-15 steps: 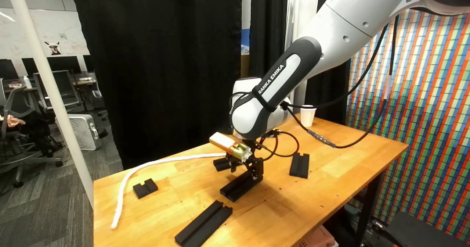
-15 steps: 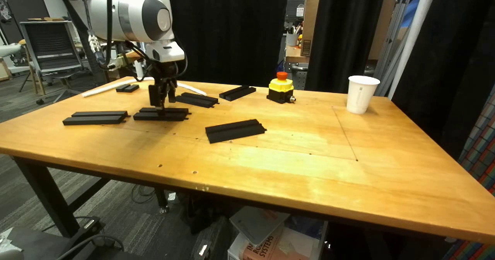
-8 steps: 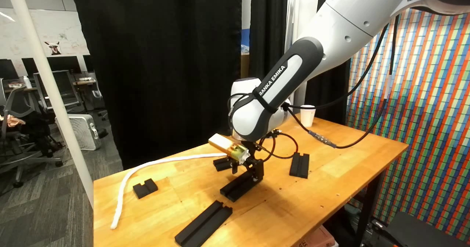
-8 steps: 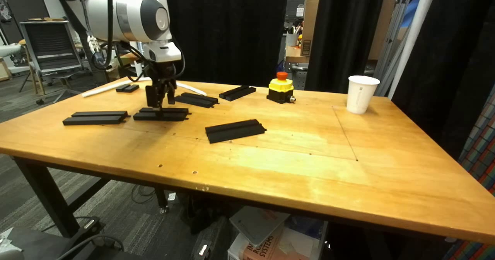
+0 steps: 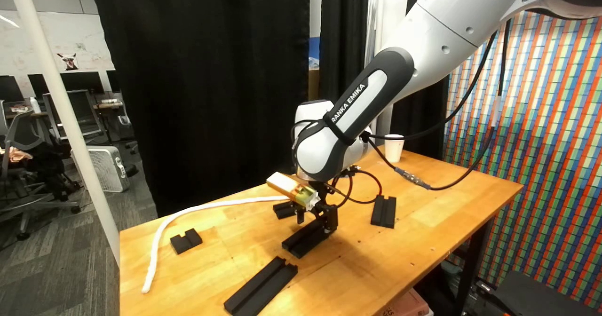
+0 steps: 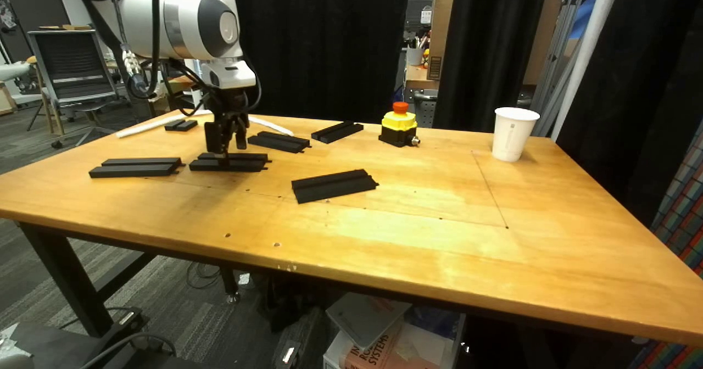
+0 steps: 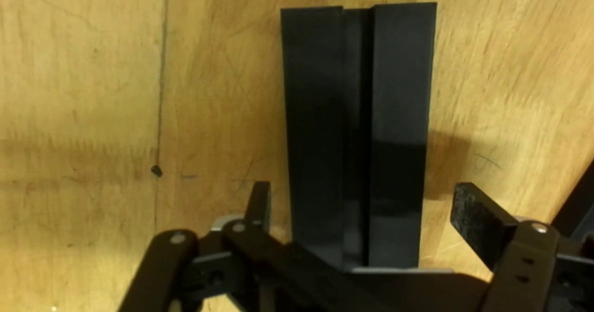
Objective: Connect the four black pieces closest to you together
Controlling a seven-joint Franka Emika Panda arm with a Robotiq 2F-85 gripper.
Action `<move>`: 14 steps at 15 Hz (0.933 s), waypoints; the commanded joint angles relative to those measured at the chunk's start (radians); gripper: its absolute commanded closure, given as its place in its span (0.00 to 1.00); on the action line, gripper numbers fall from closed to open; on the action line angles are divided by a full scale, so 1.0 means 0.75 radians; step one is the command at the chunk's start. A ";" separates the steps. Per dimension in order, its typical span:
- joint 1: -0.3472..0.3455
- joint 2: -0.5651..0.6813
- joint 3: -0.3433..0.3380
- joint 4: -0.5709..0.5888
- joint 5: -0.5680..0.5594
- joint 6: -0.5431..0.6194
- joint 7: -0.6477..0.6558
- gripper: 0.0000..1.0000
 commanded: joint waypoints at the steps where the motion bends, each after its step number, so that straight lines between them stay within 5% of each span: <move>1: -0.012 -0.025 0.018 -0.015 0.007 0.019 0.005 0.00; 2: -0.012 -0.024 0.018 -0.015 0.006 0.022 0.004 0.25; 3: -0.014 -0.023 0.021 -0.014 0.010 0.020 -0.002 0.26; 7: -0.016 -0.025 0.028 -0.016 0.019 0.022 -0.012 0.55; 14: -0.013 -0.086 0.031 -0.059 0.000 -0.014 -0.017 0.55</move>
